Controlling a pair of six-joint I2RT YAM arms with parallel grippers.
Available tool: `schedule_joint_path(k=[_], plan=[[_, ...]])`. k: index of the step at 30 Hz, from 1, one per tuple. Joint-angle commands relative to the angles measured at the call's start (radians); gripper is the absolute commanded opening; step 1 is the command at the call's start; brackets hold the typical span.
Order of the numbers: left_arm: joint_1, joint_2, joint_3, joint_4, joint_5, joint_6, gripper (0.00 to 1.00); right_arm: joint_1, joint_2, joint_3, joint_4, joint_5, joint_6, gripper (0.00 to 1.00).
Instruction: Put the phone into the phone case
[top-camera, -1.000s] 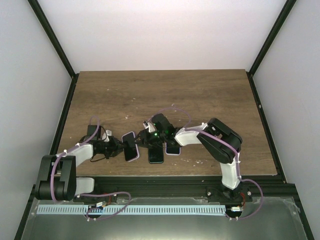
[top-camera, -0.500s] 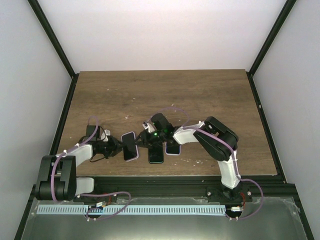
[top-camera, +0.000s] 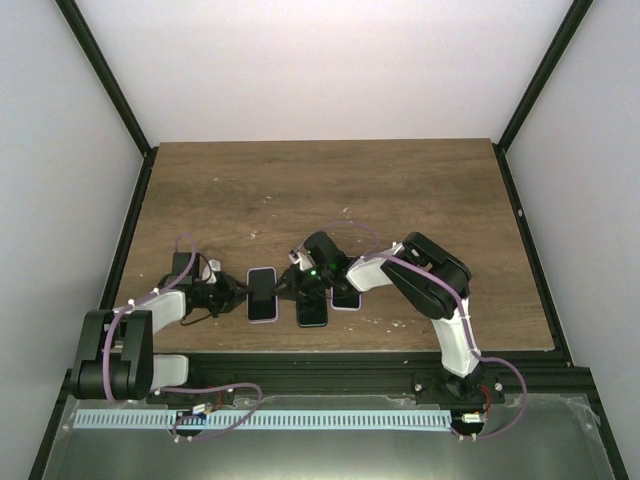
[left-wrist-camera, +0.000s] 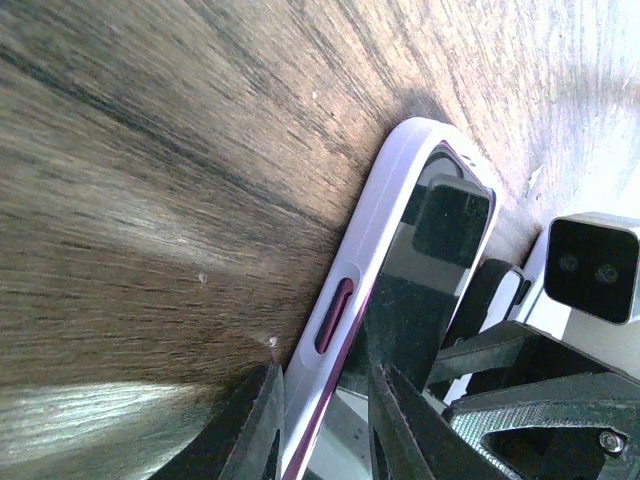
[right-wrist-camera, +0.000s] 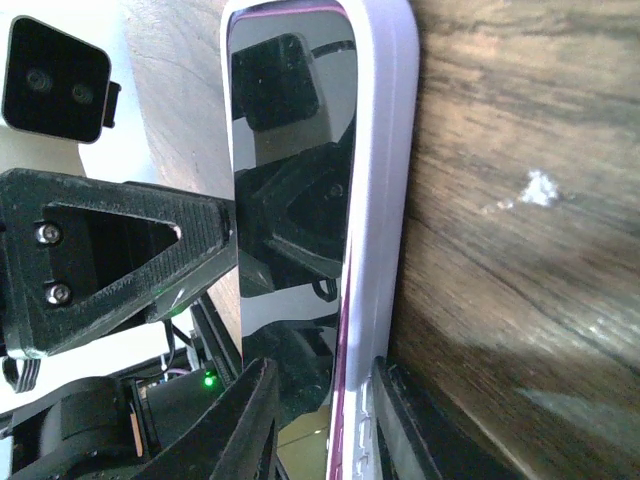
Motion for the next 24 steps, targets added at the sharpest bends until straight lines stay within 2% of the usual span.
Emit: schedule_joint_path(k=[1, 5, 10, 14, 24], plan=[[-0.036, 0.006, -0.022, 0.044, 0.205, -0.022, 0.26, 0.069, -0.031, 0.013, 0.298, -0.135, 0.037, 0.26], [-0.036, -0.016, -0.043, 0.039, 0.184, -0.028, 0.25, 0.067, -0.044, -0.037, 0.423, -0.135, 0.086, 0.28], [-0.036, -0.023, -0.040, 0.034, 0.205, -0.027, 0.23, 0.055, -0.045, -0.053, 0.413, -0.137, 0.085, 0.31], [-0.036, -0.035, -0.045, 0.012, 0.213, -0.026, 0.25, 0.024, -0.064, -0.106, 0.494, -0.135, 0.127, 0.32], [-0.046, -0.096, -0.094, 0.042, 0.223, -0.100, 0.28, 0.020, -0.083, -0.126, 0.472, -0.113, 0.123, 0.33]])
